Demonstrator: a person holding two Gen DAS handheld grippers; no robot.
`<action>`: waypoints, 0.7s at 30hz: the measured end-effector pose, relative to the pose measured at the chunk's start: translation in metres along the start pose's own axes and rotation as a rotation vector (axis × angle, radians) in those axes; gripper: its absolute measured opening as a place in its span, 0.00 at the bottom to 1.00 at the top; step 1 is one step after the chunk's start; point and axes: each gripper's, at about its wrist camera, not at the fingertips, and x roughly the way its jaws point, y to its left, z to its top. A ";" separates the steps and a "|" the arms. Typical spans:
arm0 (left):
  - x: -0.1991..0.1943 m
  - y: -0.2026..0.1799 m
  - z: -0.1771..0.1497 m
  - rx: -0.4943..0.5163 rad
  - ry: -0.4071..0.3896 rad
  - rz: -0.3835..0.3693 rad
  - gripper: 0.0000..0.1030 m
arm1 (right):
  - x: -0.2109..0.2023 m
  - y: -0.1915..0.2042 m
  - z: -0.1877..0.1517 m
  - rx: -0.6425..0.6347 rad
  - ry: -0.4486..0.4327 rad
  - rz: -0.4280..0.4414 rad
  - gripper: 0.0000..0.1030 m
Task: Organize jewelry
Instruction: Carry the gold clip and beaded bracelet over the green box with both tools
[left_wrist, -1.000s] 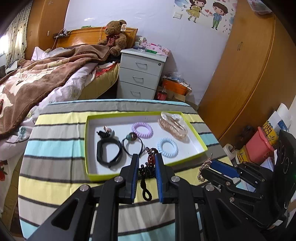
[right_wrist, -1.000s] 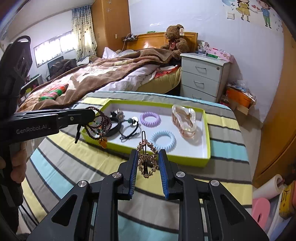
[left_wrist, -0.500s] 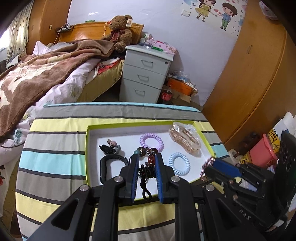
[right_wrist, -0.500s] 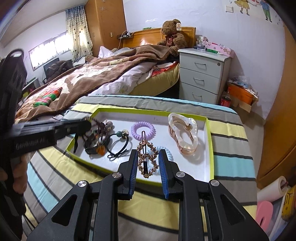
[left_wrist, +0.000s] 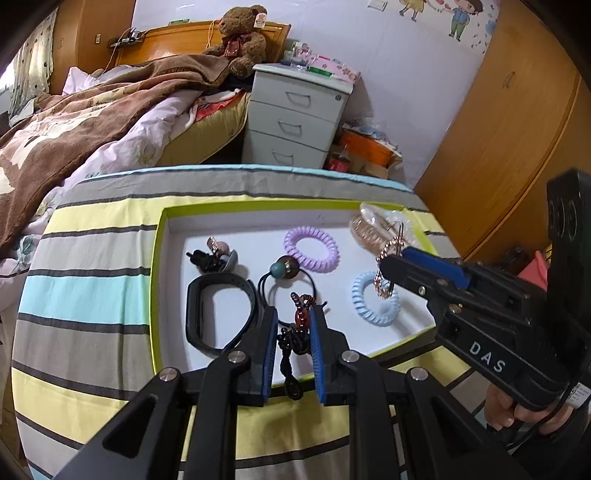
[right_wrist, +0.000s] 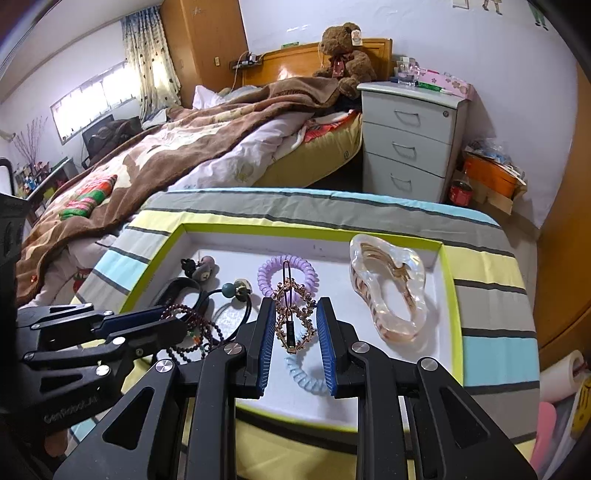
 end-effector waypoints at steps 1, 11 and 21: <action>0.001 0.000 0.000 0.000 0.002 0.003 0.18 | 0.002 0.000 0.000 0.002 0.002 -0.001 0.23; 0.014 0.001 0.000 0.010 0.014 0.040 0.18 | 0.021 -0.004 0.002 0.008 0.035 -0.015 0.23; 0.025 -0.001 -0.003 0.015 0.044 0.042 0.18 | 0.032 -0.003 0.001 -0.019 0.057 -0.042 0.23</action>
